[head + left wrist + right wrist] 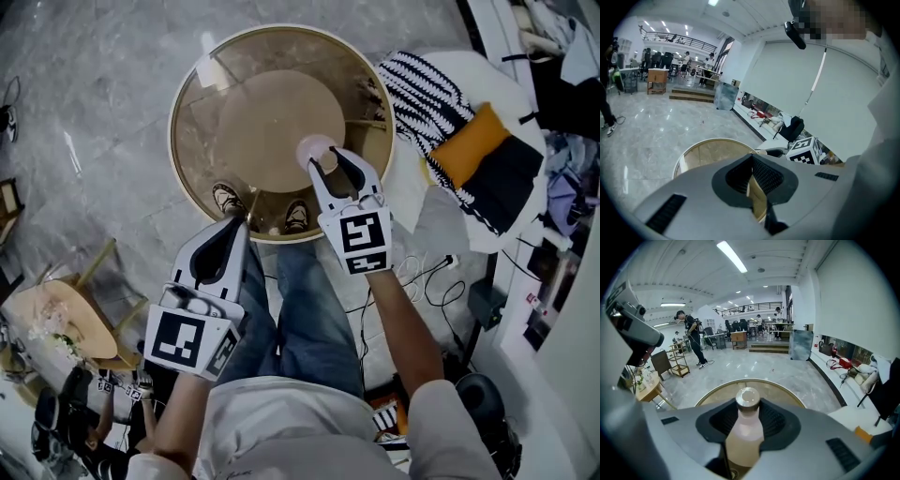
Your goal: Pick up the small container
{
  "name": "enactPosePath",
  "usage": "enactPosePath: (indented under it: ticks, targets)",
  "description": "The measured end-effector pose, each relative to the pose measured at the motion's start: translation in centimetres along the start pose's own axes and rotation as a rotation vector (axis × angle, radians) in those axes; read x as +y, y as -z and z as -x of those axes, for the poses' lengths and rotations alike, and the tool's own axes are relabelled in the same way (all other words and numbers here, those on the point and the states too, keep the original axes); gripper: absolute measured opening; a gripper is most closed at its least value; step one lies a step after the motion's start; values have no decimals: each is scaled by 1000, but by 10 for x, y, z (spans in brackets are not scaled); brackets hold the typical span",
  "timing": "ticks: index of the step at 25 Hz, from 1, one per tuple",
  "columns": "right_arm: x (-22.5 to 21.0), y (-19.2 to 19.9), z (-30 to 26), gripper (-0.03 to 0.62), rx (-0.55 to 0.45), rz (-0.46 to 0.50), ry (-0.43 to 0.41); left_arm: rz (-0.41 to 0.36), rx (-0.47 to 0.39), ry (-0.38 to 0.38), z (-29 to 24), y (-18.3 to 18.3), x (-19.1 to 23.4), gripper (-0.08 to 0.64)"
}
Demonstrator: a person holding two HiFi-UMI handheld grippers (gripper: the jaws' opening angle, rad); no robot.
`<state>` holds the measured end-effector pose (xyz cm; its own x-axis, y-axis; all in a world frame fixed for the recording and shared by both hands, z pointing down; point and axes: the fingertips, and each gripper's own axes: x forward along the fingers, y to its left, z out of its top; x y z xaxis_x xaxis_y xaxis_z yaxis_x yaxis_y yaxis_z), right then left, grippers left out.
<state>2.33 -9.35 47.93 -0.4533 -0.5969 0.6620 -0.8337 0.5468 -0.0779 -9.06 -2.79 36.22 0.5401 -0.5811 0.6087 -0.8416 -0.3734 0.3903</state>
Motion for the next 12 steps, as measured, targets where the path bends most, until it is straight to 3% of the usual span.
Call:
enactPosePath:
  ticks: [12]
  targets:
    - [13,-37,36,147,-29,49,-37,21,-43,-8,22,-20,-13,18]
